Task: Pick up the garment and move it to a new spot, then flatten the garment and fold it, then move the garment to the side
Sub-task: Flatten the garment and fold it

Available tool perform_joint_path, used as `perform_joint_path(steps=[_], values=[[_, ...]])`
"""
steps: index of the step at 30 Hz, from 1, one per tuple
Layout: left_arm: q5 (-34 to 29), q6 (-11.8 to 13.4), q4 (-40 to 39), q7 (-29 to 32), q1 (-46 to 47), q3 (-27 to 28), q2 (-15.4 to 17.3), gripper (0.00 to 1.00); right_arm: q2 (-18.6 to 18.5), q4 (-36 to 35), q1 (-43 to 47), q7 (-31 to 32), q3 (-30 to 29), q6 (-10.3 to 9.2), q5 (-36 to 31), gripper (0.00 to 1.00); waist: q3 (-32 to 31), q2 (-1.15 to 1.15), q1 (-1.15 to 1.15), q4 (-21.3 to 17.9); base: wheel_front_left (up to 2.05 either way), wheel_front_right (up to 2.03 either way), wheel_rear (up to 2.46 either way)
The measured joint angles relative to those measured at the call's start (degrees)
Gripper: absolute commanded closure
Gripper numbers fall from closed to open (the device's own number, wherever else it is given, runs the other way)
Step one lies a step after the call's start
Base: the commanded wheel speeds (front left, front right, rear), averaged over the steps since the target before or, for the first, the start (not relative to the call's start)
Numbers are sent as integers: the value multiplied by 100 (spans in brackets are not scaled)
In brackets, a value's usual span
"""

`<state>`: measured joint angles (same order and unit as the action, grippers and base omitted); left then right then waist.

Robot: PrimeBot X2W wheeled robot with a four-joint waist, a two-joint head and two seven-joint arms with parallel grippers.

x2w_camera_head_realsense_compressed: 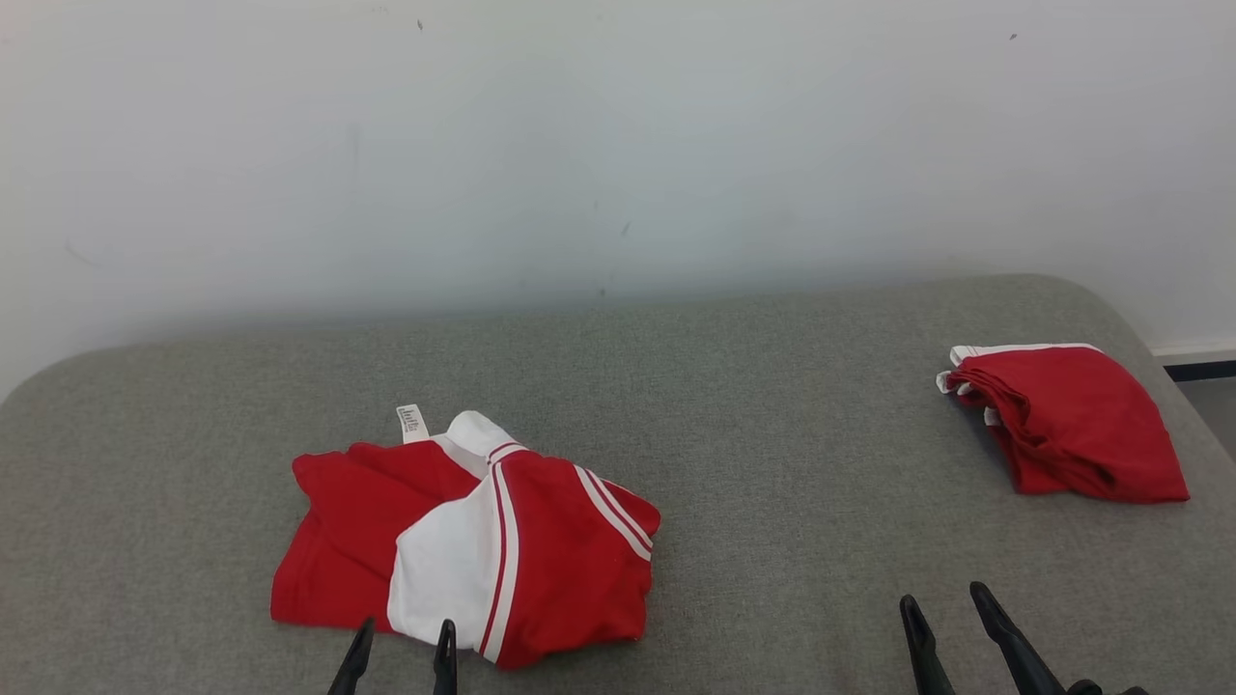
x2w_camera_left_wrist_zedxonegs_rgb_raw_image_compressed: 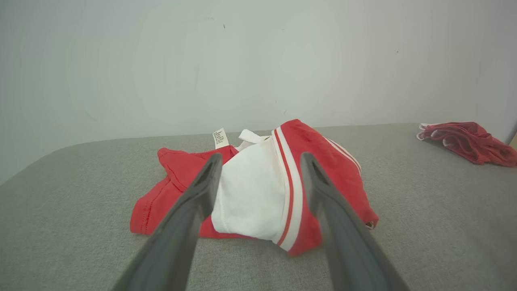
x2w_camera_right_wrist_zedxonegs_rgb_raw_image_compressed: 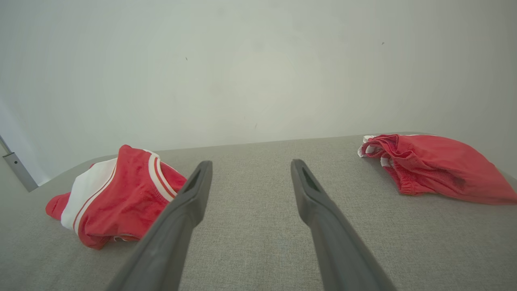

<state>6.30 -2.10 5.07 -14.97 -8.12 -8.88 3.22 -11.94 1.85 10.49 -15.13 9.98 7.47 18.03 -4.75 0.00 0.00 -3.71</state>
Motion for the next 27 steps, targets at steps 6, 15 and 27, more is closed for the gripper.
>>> perform_joint_path(steps=[6,15,27], values=[[-19,-35,24,0,25,18,-10,0,7,1,3,0,-12,0,-1,0,36,0,0,20,0,0,0],[443,-92,523,0,884,-468,-26,0,-58,30,-127,0,110,0,2,0,245,0,0,7,0,0,0],[234,-85,3104,86,3172,-767,33,0,-316,0,-547,0,280,0,63,0,896,0,1,-179,0,0,0]])
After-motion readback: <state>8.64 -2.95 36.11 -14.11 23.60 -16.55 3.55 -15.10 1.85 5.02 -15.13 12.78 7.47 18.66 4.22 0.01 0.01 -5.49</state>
